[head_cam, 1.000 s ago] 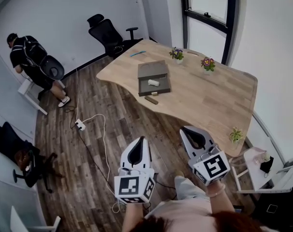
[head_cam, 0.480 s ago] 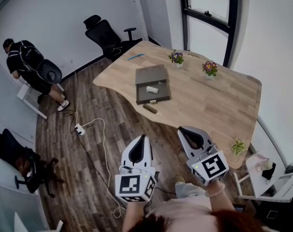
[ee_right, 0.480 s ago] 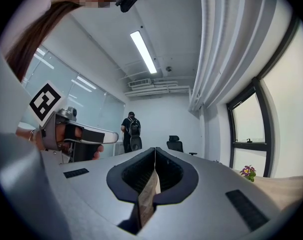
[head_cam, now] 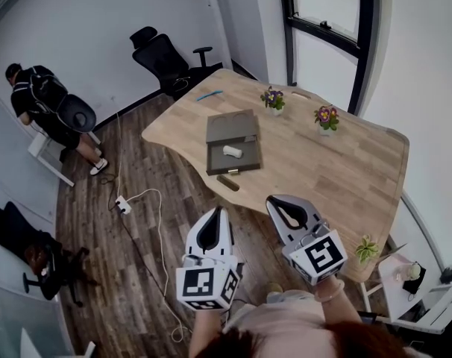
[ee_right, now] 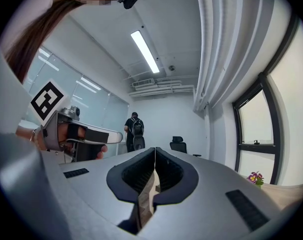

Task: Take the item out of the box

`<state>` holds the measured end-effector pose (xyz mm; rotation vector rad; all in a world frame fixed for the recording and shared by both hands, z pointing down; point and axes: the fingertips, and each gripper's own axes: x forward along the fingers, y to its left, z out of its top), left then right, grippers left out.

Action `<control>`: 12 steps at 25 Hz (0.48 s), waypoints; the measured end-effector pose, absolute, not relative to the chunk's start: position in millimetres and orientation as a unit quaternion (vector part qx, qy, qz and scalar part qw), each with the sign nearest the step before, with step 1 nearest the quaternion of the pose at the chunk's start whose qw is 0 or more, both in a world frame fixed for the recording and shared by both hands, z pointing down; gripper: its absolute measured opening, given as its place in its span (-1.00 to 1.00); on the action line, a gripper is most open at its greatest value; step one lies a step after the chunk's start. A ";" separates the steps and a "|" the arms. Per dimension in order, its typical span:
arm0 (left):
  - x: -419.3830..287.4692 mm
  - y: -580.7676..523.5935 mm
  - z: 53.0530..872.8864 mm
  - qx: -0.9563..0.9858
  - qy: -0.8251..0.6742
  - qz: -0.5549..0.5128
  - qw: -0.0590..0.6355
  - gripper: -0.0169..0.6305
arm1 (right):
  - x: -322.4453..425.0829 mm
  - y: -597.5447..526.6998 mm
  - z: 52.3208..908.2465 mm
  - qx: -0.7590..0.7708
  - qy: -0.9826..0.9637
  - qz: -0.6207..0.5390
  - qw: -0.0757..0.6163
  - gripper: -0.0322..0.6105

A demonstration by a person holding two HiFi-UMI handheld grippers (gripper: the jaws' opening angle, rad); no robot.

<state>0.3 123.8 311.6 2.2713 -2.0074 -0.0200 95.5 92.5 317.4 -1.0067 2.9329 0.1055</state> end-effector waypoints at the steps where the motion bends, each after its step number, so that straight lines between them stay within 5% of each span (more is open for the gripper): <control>1: 1.3 119.8 311.6 0.747 -0.662 -0.006 0.055 -0.95 | 95.2 87.3 317.4 -0.322 0.946 0.034 0.021 -0.90; 12: -5.8 96.3 323.1 0.736 -0.674 0.011 0.063 -0.95 | 89.6 49.8 327.8 -0.313 0.949 0.031 0.022 -0.90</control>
